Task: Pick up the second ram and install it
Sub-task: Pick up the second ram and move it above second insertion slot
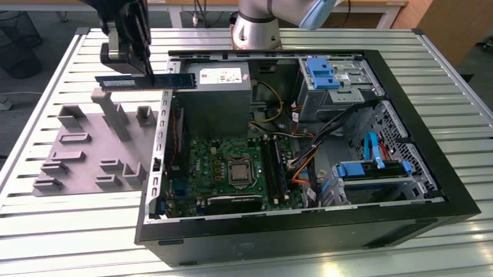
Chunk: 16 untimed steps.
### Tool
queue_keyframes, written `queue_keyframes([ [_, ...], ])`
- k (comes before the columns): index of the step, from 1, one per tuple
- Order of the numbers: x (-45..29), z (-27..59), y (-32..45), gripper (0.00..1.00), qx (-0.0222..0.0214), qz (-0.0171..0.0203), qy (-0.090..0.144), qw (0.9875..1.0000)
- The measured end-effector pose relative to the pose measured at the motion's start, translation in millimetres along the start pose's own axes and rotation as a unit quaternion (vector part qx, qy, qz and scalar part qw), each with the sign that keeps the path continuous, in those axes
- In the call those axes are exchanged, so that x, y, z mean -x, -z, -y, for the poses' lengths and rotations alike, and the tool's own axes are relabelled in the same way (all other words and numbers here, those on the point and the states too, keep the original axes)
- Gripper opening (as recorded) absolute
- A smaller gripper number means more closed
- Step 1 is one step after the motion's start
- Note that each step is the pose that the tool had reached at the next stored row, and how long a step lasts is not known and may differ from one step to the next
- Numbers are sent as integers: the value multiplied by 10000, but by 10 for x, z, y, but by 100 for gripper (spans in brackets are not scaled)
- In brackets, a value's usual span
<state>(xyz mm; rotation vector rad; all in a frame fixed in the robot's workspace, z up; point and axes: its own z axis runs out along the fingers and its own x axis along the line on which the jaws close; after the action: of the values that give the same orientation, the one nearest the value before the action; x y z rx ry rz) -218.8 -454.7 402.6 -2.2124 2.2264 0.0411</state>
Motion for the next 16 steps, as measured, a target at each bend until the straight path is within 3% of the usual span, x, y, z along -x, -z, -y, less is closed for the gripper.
queue_keyframes([
  [16, 1, 118, 0, 14, 0, 0, 0, 10000],
])
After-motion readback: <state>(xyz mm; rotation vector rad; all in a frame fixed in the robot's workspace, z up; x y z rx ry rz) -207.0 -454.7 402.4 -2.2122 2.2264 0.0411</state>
